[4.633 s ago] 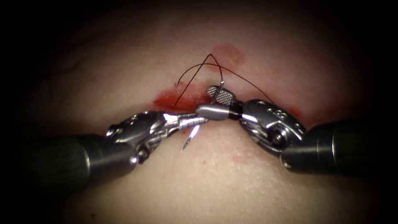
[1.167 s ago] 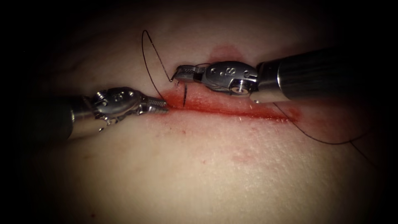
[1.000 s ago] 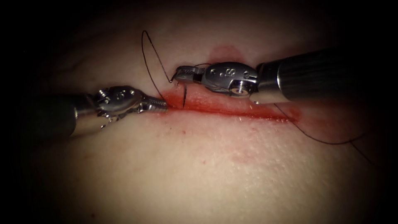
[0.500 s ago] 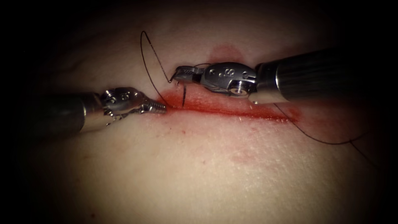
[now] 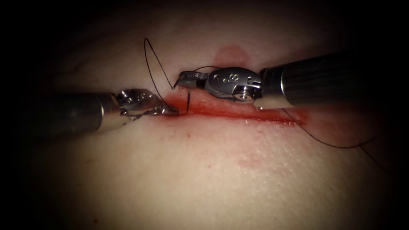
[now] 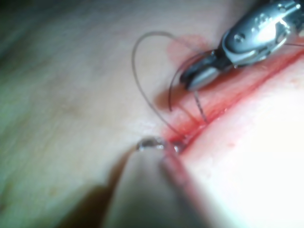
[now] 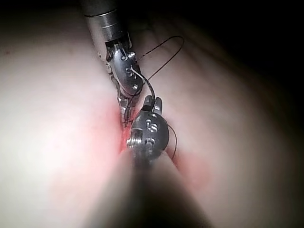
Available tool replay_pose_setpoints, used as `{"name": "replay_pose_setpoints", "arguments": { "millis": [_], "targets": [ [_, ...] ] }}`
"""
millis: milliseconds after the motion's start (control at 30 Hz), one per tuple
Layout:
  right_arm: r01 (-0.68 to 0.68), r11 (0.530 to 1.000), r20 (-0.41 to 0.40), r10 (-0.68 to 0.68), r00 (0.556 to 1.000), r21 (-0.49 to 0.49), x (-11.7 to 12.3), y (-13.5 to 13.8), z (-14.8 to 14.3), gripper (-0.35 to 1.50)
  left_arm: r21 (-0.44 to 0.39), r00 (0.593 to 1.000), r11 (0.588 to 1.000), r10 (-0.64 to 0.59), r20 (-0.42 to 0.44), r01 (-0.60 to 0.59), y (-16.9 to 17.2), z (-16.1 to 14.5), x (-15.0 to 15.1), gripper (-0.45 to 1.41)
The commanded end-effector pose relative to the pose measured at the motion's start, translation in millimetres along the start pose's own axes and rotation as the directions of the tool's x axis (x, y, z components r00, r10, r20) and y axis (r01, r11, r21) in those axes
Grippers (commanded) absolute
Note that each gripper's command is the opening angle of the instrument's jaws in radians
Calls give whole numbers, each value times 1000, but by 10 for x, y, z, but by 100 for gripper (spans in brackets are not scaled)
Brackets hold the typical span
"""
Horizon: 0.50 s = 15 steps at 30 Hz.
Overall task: Wound Closure
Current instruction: Use the left gripper to open the tissue.
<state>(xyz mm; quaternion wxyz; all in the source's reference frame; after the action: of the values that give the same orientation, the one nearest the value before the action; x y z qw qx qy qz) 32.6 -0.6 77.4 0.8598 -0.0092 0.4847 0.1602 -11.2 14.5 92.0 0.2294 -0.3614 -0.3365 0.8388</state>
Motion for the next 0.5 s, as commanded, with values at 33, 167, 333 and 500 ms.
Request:
{"name": "replay_pose_setpoints", "arguments": {
  "millis": [33, 167, 333, 500],
  "targets": [
    [6, 1000, -2, -6, 1000, -5, -8, -6, 9, -35, 4, 1000, 1000, 2, -3, -2, -3, 8, -1, -34],
    [24, 1000, -10, -24, 1000, -11, -15, -11, 11, -35, 38, 1000, 999, 0, -17, 1, -3, 7, 3, -35],
    [36, 999, -20, -36, 999, -23, -16, -13, 11, -35, 57, 1000, 998, 0, 6, -1, -2, 15, -3, -35],
    [62, 997, -35, -64, 997, -50, -20, -19, 13, -35, 50, 1000, 999, -2, 22, 1, 4, 18, -11, -33]
  ]
}}
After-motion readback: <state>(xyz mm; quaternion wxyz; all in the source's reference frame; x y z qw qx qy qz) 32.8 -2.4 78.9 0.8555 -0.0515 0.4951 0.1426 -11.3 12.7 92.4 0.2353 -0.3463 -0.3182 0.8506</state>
